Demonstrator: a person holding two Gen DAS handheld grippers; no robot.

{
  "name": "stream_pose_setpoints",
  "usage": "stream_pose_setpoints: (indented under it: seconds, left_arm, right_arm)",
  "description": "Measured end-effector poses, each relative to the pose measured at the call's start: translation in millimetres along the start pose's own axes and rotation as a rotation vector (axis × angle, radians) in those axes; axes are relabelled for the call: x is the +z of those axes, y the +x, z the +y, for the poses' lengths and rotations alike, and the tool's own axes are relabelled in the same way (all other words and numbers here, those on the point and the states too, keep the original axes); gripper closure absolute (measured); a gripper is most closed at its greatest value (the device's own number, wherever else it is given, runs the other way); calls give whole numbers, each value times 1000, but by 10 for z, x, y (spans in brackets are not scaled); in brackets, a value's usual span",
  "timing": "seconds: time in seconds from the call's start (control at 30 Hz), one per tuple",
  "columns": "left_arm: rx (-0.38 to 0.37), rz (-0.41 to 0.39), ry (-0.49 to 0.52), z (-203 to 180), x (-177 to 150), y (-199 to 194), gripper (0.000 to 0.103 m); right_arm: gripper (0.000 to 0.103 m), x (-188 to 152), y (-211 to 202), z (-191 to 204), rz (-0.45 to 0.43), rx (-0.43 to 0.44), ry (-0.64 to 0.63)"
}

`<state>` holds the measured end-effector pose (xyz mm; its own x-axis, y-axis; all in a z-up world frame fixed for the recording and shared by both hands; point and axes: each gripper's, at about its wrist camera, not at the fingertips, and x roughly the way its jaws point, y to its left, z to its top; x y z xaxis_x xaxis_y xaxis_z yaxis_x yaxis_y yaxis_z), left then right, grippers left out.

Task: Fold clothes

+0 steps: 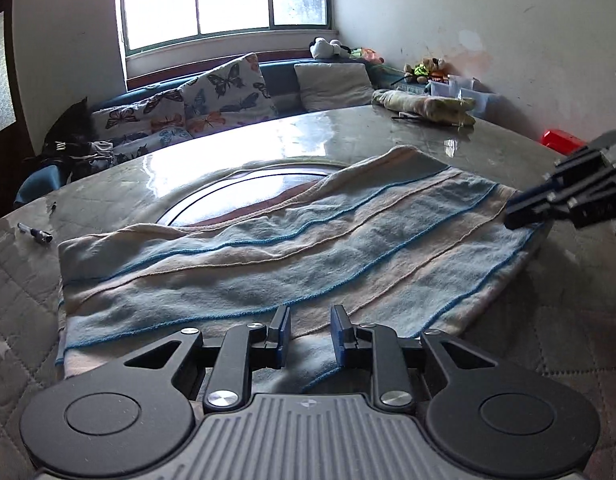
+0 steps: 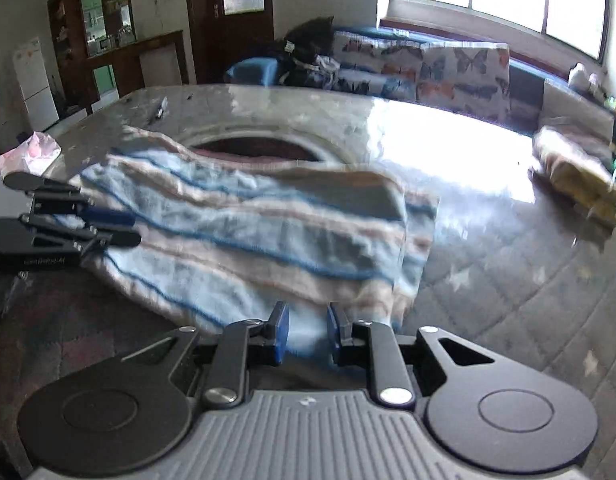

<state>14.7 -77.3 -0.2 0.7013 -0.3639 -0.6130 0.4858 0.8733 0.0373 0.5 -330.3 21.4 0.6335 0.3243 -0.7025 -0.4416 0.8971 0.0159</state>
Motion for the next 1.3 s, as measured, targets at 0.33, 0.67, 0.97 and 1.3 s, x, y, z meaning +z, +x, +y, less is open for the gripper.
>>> stream_pose_setpoints:
  seconds: [0.33, 0.67, 0.97, 1.3]
  left_arm:
    - [78, -16, -155, 437, -170, -236, 79]
    - [146, -41, -276, 816, -456, -540, 79]
    - [83, -13, -328, 817, -538, -748, 79]
    - [33, -13, -325, 889, -406, -943, 70]
  right_arm:
    - [83, 73, 306, -41, -8, -4, 38]
    - [83, -17, 270, -60, -8, -22, 24]
    - [82, -127, 127, -82, 11, -23, 16]
    - [82, -219, -149, -44, 59, 12, 11]
